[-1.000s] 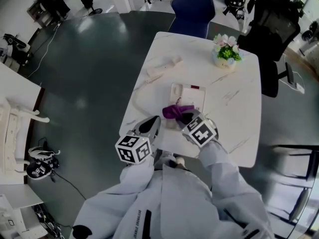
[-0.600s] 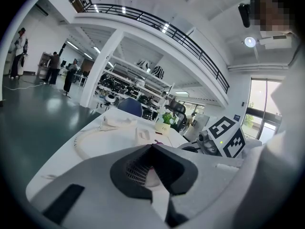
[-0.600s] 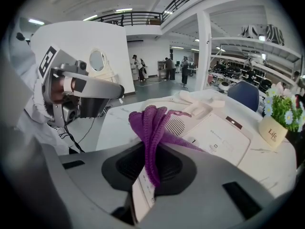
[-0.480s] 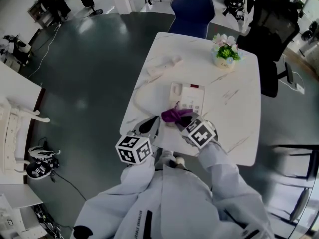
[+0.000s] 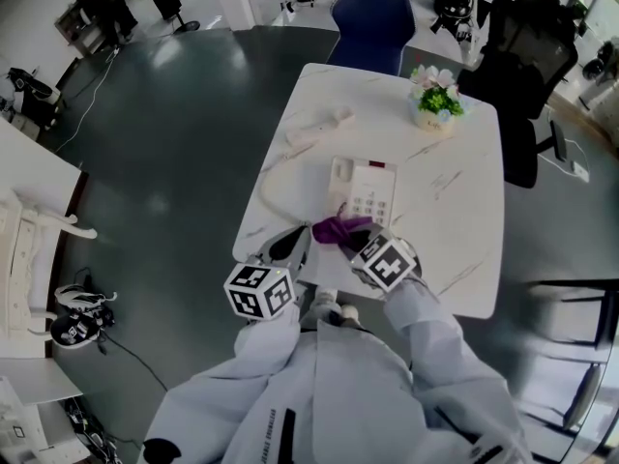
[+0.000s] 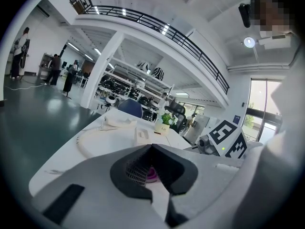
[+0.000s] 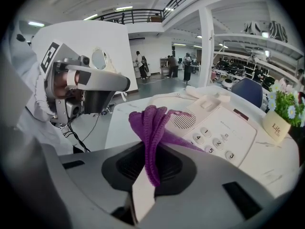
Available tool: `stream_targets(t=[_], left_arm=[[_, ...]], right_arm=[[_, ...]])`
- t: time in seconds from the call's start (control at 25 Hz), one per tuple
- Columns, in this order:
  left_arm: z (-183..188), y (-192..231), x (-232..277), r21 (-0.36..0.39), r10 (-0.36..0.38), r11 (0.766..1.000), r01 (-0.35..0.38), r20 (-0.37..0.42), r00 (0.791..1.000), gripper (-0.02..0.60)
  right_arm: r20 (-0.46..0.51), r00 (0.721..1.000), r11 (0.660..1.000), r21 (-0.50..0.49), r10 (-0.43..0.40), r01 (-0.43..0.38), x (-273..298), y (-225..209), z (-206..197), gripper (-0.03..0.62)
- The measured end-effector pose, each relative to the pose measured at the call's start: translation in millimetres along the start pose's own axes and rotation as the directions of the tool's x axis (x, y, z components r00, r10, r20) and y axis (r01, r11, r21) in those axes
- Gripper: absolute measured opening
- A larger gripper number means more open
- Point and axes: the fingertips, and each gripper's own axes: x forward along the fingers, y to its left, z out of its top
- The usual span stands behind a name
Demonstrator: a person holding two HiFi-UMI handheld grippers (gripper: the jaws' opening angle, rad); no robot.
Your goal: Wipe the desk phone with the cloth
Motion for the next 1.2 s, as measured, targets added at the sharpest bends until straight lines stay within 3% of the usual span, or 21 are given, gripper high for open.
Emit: stream_targets(t=[0.76, 1.04, 1.2], left_arm=[[4.3, -3.9, -16.5, 0.008, 0.001, 1.000, -0.001, 0.030, 1.000, -0.003], [12.6, -11.9, -16.2, 0.032, -0.035, 0.999, 0.033, 0.040, 0.999, -0.002], [19.9, -18.1, -18.1, 0.068, -0.064, 0.996, 0.061, 0.043, 0.997, -0.002]], right_arm=[[-0.017, 0.999, 0.999, 0.003, 0.045, -0.045, -1.0, 26.2, -17.1, 0.040], [0.019, 0.995, 0.991, 0.093, 0.098, -0.099, -14.2, 32.8, -21.3, 0.040], [0.100, 0.990, 0.982, 0.149, 0.100, -0.114, -32.3, 32.8, -10.6, 0.040]])
